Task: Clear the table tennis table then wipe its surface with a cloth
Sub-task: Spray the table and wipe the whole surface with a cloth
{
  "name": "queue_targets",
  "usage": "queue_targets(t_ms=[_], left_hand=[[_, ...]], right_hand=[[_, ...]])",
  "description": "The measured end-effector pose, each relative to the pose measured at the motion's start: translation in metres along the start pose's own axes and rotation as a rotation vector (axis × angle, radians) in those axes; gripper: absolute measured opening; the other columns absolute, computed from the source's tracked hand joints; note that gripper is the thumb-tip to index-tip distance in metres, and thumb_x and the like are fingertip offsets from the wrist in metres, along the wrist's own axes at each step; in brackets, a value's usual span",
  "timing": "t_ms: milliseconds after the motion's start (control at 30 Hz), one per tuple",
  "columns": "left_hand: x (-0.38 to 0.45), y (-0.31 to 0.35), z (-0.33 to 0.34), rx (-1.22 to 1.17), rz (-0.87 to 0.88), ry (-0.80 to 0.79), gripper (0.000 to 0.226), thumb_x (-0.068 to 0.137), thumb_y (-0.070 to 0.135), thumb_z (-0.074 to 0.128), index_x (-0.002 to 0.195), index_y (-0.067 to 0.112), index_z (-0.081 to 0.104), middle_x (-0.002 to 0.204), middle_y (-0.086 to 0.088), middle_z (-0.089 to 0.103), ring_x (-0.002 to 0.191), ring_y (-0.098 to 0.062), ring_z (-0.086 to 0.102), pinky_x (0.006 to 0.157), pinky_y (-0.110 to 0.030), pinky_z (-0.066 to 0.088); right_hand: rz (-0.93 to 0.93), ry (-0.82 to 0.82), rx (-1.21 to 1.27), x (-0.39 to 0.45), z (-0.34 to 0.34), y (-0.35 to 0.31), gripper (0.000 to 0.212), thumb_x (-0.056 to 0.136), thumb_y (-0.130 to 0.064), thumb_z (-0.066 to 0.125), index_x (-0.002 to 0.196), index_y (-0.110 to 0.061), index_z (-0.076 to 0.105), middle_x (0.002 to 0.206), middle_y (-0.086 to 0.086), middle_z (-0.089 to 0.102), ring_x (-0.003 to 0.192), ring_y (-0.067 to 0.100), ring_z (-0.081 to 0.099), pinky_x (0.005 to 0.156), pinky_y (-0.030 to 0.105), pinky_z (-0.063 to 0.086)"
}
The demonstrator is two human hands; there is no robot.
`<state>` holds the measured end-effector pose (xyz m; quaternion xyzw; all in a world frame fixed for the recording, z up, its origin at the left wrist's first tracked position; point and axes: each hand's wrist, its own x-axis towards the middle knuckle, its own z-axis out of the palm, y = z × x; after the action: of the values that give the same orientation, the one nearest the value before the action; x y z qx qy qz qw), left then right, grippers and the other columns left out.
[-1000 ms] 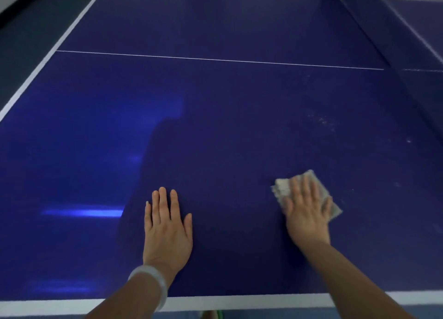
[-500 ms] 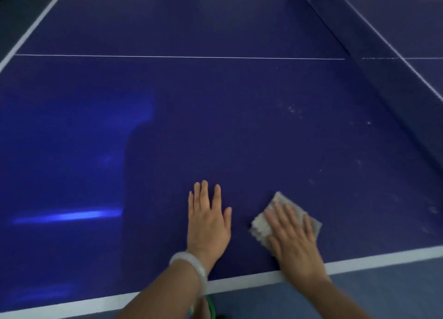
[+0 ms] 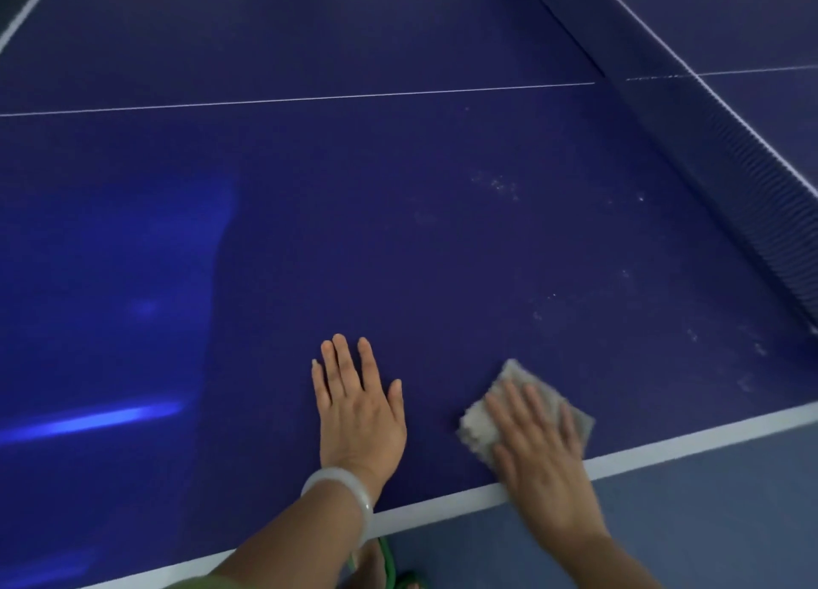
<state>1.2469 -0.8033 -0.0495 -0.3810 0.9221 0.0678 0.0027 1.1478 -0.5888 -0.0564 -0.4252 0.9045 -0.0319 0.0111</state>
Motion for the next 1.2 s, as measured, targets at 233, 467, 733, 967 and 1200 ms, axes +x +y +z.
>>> queue_targets(t_ms=[233,467,733,967,1200], left_hand=[[0.0,0.001,-0.001,0.029,0.012,-0.026,0.07,0.097,0.045,0.015,0.149,0.0,0.025,0.155,-0.03,0.019,0.146,-0.042,0.015,0.117,-0.057,0.017],[0.001,-0.001,-0.002,0.019,0.021,-0.051,0.07,0.096,0.044,0.021,0.148,-0.003,0.027,0.155,-0.031,0.017,0.146,-0.043,0.014,0.116,-0.058,0.018],[0.008,-0.004,-0.001,-0.112,0.033,-0.02,0.067,0.096,0.043,0.03,0.146,0.0,0.032,0.154,-0.028,0.021,0.145,-0.041,0.017,0.116,-0.058,0.02],[0.033,0.067,-0.009,-0.203,0.233,-0.087,0.059,0.099,0.037,0.035,0.148,0.005,0.034,0.156,-0.017,0.023,0.147,-0.03,0.019,0.118,-0.046,0.023],[0.03,0.092,0.003,-0.022,0.199,-0.073,0.069,0.098,0.042,0.021,0.148,-0.006,0.022,0.156,-0.029,0.015,0.147,-0.041,0.01,0.116,-0.058,0.02]], right_hand=[[0.838,-0.014,0.135,0.029,-0.009,0.028,0.055,0.102,-0.038,0.016,0.156,-0.026,0.01,0.163,-0.002,0.0,0.15,0.022,-0.003,0.117,0.059,0.002],[0.033,-0.048,0.051,0.054,-0.004,-0.035,0.055,0.101,-0.039,0.023,0.155,-0.027,0.017,0.163,-0.004,0.011,0.15,0.02,0.006,0.115,0.053,0.01],[0.448,-0.055,0.075,0.037,-0.006,0.06,0.056,0.102,-0.044,0.01,0.156,-0.028,0.011,0.163,-0.007,0.006,0.15,0.015,-0.002,0.12,0.046,-0.003],[0.451,-0.081,0.058,0.038,-0.007,0.06,0.056,0.102,-0.041,0.013,0.156,-0.025,0.013,0.163,-0.005,0.008,0.151,0.018,0.002,0.119,0.05,0.002],[0.234,-0.085,0.04,0.052,-0.008,0.053,0.057,0.103,-0.04,0.006,0.154,-0.021,0.024,0.162,0.002,0.018,0.149,0.024,0.016,0.115,0.057,0.015]])
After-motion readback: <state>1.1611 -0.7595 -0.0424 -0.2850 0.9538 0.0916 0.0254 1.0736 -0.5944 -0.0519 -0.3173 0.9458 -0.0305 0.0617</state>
